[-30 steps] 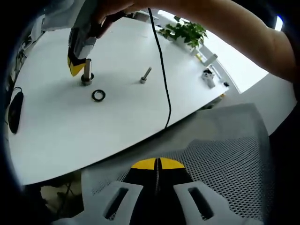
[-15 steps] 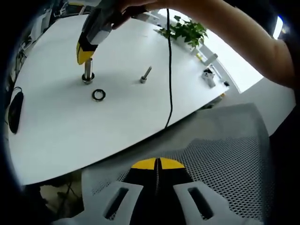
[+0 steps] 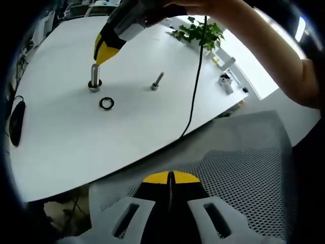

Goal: Place the washer onto the threaded stud by aligning its center hole with the stud, sliding it down to the base, and recovering from edge contact or off-axis alignment until the washer reaches the visible bottom stop.

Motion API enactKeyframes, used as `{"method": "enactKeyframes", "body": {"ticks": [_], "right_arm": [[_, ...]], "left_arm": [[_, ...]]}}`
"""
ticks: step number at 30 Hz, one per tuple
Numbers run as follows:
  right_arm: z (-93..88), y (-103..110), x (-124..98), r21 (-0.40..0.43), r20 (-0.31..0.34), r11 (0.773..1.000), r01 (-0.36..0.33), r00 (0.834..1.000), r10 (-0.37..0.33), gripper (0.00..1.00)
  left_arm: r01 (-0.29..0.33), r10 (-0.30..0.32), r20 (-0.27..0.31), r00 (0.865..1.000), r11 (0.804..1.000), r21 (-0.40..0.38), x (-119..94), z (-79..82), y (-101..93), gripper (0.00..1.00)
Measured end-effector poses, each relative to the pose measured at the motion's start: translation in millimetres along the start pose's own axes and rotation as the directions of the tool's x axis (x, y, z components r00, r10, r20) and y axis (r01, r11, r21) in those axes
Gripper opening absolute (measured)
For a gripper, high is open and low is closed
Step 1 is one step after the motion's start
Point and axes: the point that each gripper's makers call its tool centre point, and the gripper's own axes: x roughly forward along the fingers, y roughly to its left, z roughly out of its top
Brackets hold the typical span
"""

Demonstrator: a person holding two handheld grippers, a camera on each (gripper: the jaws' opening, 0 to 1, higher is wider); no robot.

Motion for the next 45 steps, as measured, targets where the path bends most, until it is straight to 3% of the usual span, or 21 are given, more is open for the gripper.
{"method": "enactKeyframes", "body": {"ticks": [5,13,22,28,41,45], "right_arm": [[-12.8,7,4,0.044,-0.005,0.999,0.003,1.000,-0.003,0.21],[-25.8,22,16,0.081,-0.006,0.997,-0.015,1.000,0.015,0.25],[-36.3,44,44,0.071,-0.035,0.994,-0.080,0.996,0.083,0.26],[-44.0,43,63,0.048,-0.060,0.996,-0.079,0.995,0.082,0.28],[-48.2,47,77,0.011,-0.093,0.998,-0.068,0.993,0.069,0.31],[-43.8,44,79,0.029,-0.070,0.998,-0.058,0.996,0.060,0.31]], "left_arm": [[0.000,0.000,0.002,1.000,1.000,0.004,0,0.7,0.0,0.00],[0.000,0.000,0.001,1.000,1.000,0.004,0,0.6,-0.1,0.00],[-0.006,0.006,0.001,1.000,1.000,0.008,1,1.6,0.8,0.00],[-0.009,0.009,0.001,1.000,1.000,0.008,0,1.7,1.1,0.00],[-0.013,0.013,0.003,1.000,1.000,0.004,0,1.1,1.9,0.00],[-0.013,0.013,0.004,1.000,1.000,0.003,0,1.1,2.1,0.00]]}}
